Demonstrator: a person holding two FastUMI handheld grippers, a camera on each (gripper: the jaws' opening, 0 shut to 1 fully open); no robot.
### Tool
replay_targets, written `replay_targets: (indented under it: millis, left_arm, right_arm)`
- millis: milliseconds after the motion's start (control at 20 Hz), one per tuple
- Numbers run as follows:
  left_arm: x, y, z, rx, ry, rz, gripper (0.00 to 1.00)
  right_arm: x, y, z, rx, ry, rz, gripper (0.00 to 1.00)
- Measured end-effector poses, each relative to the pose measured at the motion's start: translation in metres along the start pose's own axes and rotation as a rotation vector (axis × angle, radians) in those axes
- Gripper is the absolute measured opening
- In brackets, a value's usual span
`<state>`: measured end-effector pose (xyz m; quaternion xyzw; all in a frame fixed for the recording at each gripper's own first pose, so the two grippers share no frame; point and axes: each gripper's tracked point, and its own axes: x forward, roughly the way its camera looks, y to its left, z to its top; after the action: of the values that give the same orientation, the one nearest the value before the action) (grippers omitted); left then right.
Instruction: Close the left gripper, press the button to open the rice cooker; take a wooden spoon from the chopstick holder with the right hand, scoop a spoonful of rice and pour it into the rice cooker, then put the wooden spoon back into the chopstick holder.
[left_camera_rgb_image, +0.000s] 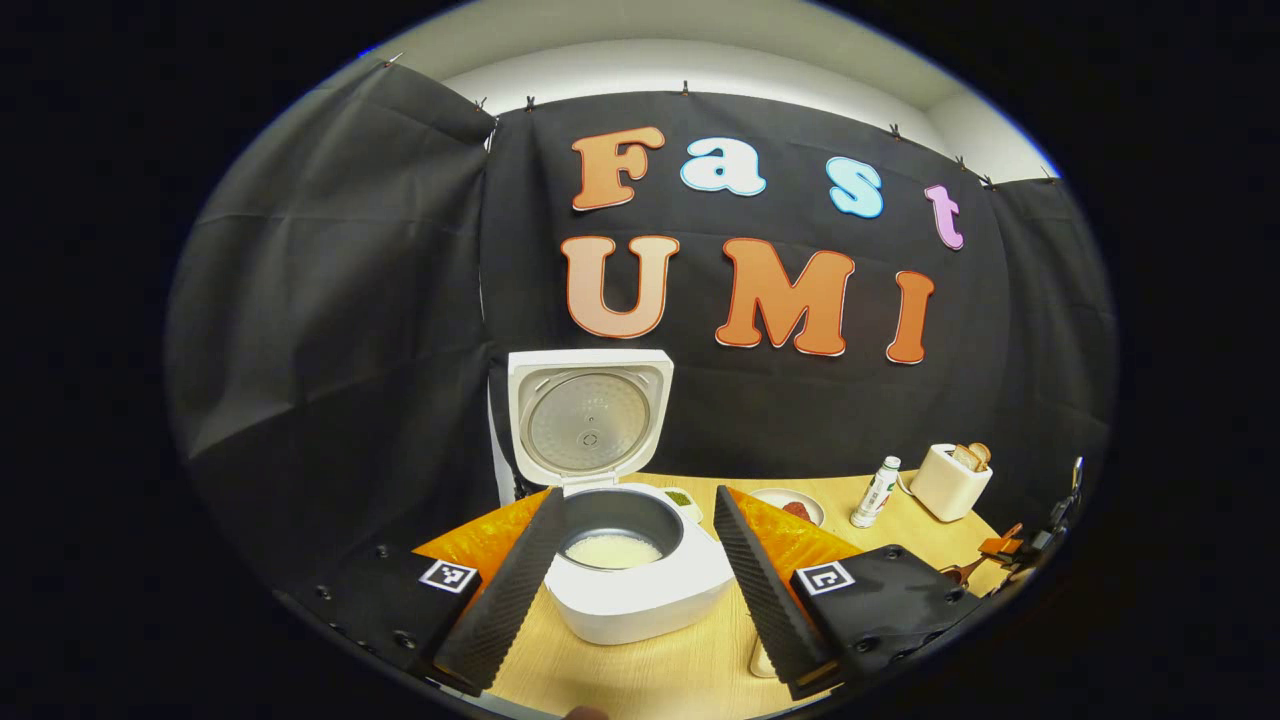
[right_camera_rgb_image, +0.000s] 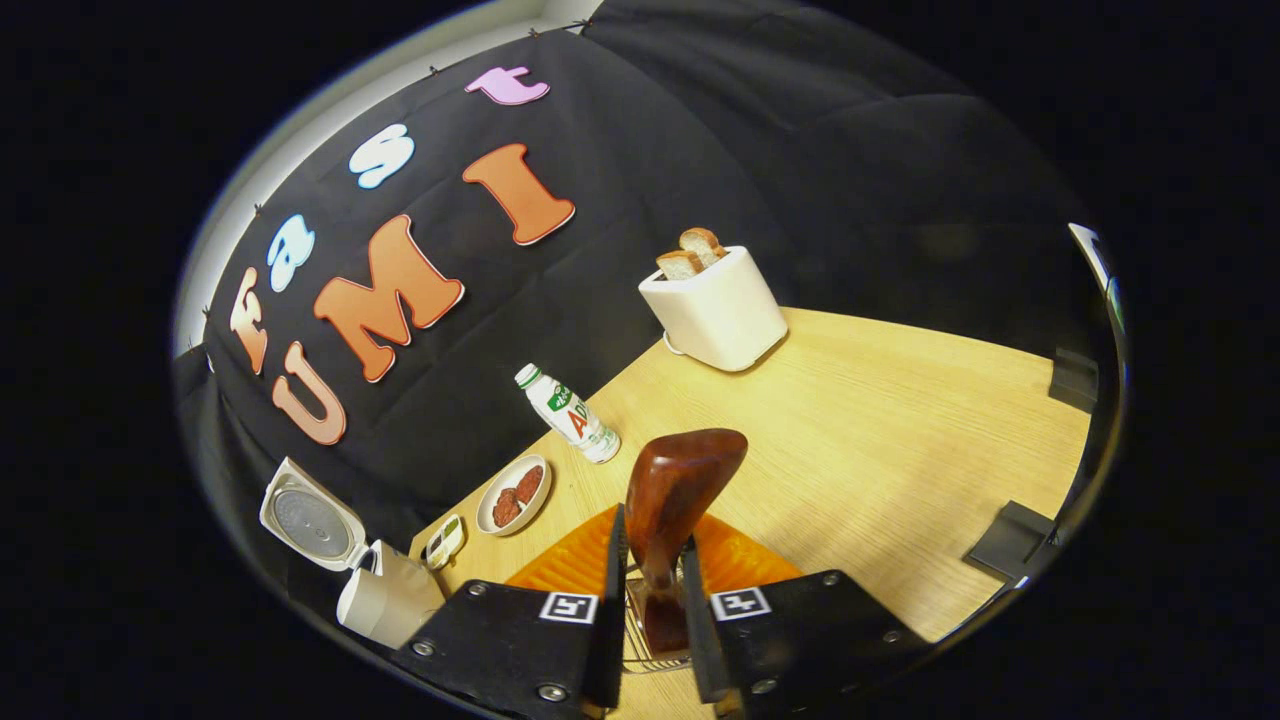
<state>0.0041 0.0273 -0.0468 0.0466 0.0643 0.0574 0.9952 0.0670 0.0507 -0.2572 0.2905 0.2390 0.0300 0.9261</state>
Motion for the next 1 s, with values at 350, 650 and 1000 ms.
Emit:
replay_targets:
  millis: [350,650,1000]
  left_arm:
    - [-0.002,-0.001,0.012,-0.003,-0.031,-0.01,1.0]
    - [0.009,0.004,0.026,-0.028,-0.052,-0.006,1.0]
    - [0.033,0.024,0.065,-0.021,-0.097,0.028,1.0]
  right_arm:
    - [-0.022,-0.008,0.009,-0.151,-0.005,-0.089,0.95]
    - [-0.072,-0.003,0.047,-0.294,-0.073,-0.148,0.95]
    - [-0.109,0.053,0.093,-0.503,-0.181,-0.113,0.95]
